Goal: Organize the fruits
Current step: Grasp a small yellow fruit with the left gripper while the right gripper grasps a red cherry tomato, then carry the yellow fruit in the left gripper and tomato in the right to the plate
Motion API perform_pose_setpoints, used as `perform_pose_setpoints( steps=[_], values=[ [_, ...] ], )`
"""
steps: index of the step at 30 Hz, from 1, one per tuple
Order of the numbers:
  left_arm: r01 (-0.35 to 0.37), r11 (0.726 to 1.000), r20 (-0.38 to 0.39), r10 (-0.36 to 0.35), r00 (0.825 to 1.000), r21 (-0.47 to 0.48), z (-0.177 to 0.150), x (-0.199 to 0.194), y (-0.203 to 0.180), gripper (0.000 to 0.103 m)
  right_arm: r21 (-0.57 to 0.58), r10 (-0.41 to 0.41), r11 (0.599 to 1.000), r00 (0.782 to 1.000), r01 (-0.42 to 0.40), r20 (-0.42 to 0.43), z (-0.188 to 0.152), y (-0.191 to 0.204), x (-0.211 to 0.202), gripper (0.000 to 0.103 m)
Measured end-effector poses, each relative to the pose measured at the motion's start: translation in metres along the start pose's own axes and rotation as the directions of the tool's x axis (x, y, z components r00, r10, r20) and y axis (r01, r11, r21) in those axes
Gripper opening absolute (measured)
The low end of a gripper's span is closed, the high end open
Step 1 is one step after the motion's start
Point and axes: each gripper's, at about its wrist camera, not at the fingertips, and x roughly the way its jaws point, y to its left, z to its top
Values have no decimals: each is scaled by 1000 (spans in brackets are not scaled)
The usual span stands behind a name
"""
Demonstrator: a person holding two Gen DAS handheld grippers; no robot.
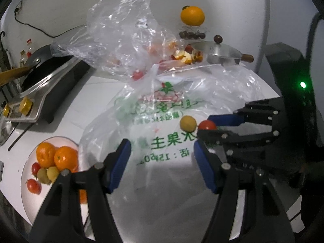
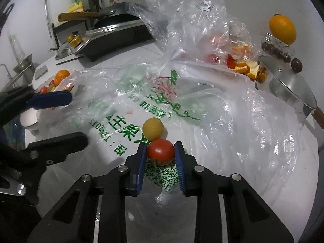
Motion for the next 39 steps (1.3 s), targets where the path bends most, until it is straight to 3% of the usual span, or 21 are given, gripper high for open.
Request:
perform_pose_setpoints(
  steps=[11,23,31,39],
  values=[
    [26,999,-22,-26,999,24,10,24,-15,65,18,1,1000,1000,-1,29,-3,-13,-11,29],
    [48,996,-77,-42,996,80,28,59,-32,49,91,-15,996,998,10,56,-7,-40,-17,29],
    [77,993,-107,-68,992,86,28,72,-34,28,102,-5,995,998,-2,68,-7,-44,-20,29],
    [98,992,-93,-90,992,83,26,65,-34,28,95,-18,995,997,12,70,-7,-41,-21,29]
  ],
)
